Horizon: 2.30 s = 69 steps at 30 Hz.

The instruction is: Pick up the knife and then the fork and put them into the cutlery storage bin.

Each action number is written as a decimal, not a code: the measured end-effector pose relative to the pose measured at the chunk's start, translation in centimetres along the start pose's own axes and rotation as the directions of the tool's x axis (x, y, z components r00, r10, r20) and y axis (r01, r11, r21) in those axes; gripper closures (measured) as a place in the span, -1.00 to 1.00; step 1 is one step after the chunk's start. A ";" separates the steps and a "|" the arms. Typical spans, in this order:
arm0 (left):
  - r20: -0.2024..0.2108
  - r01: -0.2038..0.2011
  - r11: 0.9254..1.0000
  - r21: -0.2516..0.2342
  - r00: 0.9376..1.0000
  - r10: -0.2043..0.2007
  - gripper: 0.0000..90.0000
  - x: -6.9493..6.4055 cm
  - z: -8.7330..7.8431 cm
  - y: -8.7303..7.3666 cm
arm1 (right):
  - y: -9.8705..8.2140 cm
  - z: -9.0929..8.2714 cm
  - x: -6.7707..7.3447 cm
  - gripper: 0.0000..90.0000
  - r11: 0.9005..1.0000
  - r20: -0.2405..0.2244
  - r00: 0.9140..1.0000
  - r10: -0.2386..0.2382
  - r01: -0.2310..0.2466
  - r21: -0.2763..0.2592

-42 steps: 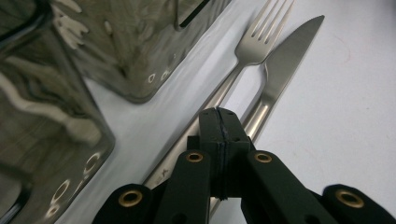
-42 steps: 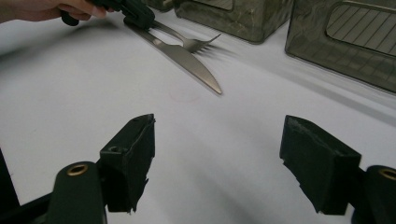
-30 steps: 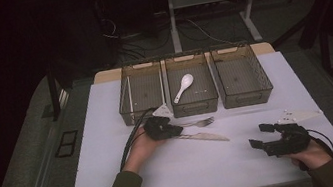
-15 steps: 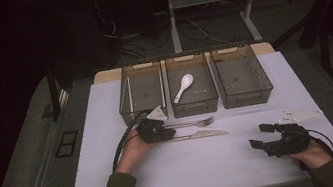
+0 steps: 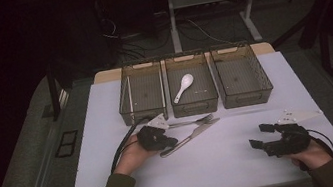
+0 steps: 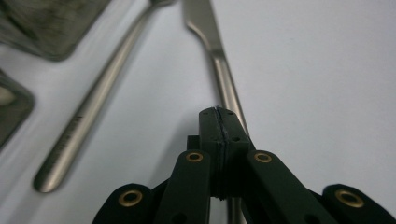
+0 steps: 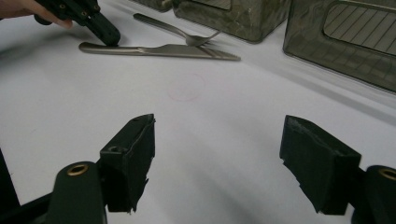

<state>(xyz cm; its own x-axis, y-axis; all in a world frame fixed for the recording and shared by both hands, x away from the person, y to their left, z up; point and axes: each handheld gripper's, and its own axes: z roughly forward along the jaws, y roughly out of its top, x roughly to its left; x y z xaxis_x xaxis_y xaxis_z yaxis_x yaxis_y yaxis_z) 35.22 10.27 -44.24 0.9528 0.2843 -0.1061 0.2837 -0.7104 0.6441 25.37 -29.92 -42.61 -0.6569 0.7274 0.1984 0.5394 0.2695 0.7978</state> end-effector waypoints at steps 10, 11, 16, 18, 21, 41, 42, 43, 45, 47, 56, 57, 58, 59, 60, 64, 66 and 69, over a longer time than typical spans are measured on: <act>-0.048 0.083 0.995 -0.052 0.995 -0.085 0.45 -0.6 0.1 1.2 | 0.0 0.0 0.0 -0.42 1.000 0.005 1.000 -0.005 0.005 -0.003; -0.059 0.093 0.995 -0.048 0.994 -0.096 0.41 -0.7 0.3 1.5 | 0.0 0.0 0.0 -0.42 1.000 0.005 1.000 -0.007 0.007 -0.002; -0.113 0.142 0.989 -0.050 0.983 -0.147 0.33 -1.7 1.3 2.4 | 0.0 -0.1 0.0 -0.42 1.000 0.007 1.000 -0.009 0.009 -0.001; -0.145 0.149 0.988 -0.032 0.978 -0.152 0.37 -1.9 1.6 2.4 | 0.0 -0.1 0.0 -0.42 1.000 0.007 1.000 -0.008 0.008 -0.001; -0.142 0.150 0.988 -0.023 0.978 -0.152 0.46 -2.1 1.9 2.1 | 0.0 -0.1 0.0 -0.42 1.000 0.008 1.000 -0.010 0.010 -0.001; -0.131 0.097 0.995 -0.032 0.986 -0.100 0.75 -2.4 2.0 1.8 | 0.0 0.2 0.1 -0.42 1.000 0.007 1.000 -0.013 0.013 0.009; -0.132 0.097 0.995 -0.031 0.986 -0.101 0.76 -2.5 2.0 1.9 | 0.0 0.1 0.1 -0.41 1.000 0.007 1.000 -0.013 0.013 0.008; -0.132 0.115 0.993 -0.034 0.984 -0.118 0.76 -2.6 2.0 1.8 | 0.0 0.1 0.1 -0.42 1.000 0.007 1.000 -0.014 0.014 0.006; -0.125 0.107 0.994 -0.036 0.986 -0.111 0.76 -2.7 2.0 1.9 | 0.0 0.1 0.1 -0.41 1.000 0.006 1.000 -0.012 0.012 0.006; -0.112 0.108 0.993 -0.041 0.987 -0.112 0.76 -2.8 2.0 1.9 | 0.0 0.1 0.1 -0.42 1.000 0.004 1.000 -0.011 0.011 0.006; -0.084 0.099 0.987 -0.125 0.990 -0.110 0.75 -3.2 0.9 2.5 | 0.1 0.1 0.2 -0.42 1.000 0.004 1.000 -0.019 0.019 0.003; -0.084 0.095 0.986 -0.138 0.991 -0.108 0.75 -3.2 0.7 2.6 | 0.1 0.1 0.2 -0.42 1.000 0.005 1.000 -0.019 0.019 0.004; -0.080 0.096 0.984 -0.150 0.991 -0.109 0.75 -3.3 0.5 2.7 | 0.1 0.1 0.2 -0.42 1.000 0.002 1.000 -0.017 0.017 0.006; -0.074 0.095 0.982 -0.166 0.991 -0.108 0.75 -3.3 0.3 2.7 | 0.1 0.1 0.2 -0.42 1.000 0.002 1.000 -0.018 0.018 0.007; -0.066 0.097 0.978 -0.183 0.992 -0.111 0.75 -3.4 0.0 2.8 | 0.1 0.2 0.3 -0.42 1.000 0.003 1.000 -0.016 0.016 0.008; -0.050 0.098 0.968 -0.231 0.992 -0.112 0.75 -3.4 -0.6 3.0 | 0.2 0.2 0.3 -0.42 1.000 -0.001 1.000 -0.019 0.019 0.006; -0.047 0.099 0.964 -0.247 0.992 -0.114 0.75 -3.5 -0.8 3.1 | 0.2 0.2 0.3 -0.41 1.000 -0.002 1.000 -0.024 0.024 0.004; -0.038 0.093 0.957 -0.274 0.993 -0.108 0.75 -3.6 -1.1 3.3 | 0.3 0.2 0.4 -0.42 1.000 -0.007 1.000 -0.027 0.027 0.003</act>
<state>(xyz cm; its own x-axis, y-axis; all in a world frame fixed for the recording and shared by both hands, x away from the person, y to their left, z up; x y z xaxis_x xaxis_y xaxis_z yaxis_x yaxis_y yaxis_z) 32.56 7.61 -40.86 0.9119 0.3835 -0.1461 0.3310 -0.4767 0.8144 25.35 -29.38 -42.44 -0.6748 0.7155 0.1807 0.5232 0.2912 0.8009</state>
